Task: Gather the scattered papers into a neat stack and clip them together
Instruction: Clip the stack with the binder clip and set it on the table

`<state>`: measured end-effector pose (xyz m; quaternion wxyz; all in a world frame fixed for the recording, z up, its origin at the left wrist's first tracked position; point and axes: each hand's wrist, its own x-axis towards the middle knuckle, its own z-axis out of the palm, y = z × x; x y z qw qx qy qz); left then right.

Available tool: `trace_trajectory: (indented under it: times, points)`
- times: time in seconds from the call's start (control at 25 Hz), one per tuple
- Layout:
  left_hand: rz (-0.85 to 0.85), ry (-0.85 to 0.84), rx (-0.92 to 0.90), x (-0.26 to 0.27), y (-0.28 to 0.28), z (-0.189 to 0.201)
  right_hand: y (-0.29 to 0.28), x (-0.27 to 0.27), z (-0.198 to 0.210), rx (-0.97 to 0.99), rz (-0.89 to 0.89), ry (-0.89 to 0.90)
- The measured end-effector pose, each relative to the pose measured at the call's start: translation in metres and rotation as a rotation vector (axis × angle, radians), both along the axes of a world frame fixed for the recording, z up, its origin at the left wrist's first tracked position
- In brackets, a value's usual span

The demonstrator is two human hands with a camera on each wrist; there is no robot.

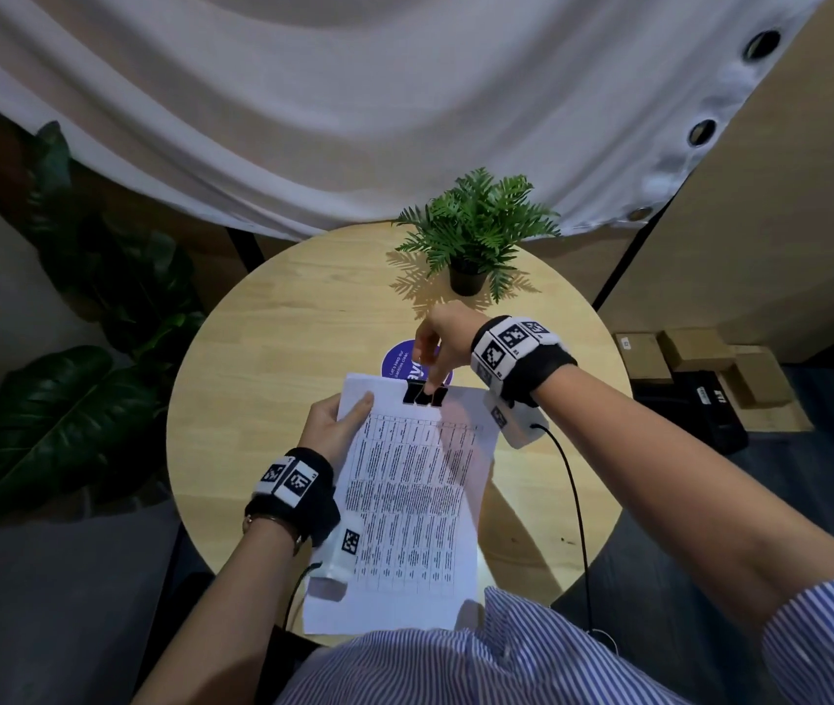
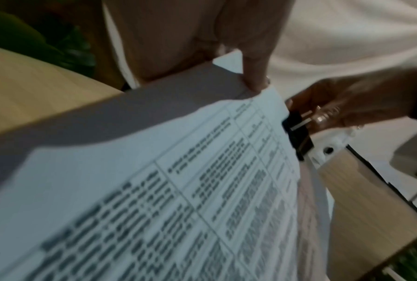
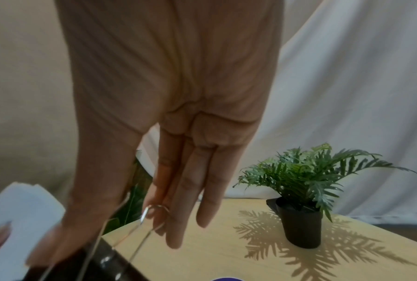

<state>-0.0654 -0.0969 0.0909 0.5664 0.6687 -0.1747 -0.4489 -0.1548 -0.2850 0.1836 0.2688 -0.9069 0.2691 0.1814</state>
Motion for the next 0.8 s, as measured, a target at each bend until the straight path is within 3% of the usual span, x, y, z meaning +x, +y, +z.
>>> trace_trajectory:
  times: [0.16, 0.44, 0.64, 0.8]
  points:
    - [0.161, 0.002, -0.049, -0.005, -0.004, -0.003, 0.000, -0.007, -0.003, 0.082, -0.024, -0.080]
    - [0.204, 0.002, -0.086, 0.003, 0.000, 0.004, 0.002, -0.029, -0.021, 0.392, -0.251, -0.344]
    - [0.244, 0.011, -0.088, 0.002, -0.005, 0.012, 0.006, -0.036, -0.027, 0.245, -0.117, -0.356]
    - [0.179, 0.011, -0.120, 0.009, -0.005, 0.017, 0.008, -0.034, -0.025, 0.491, -0.352, -0.585]
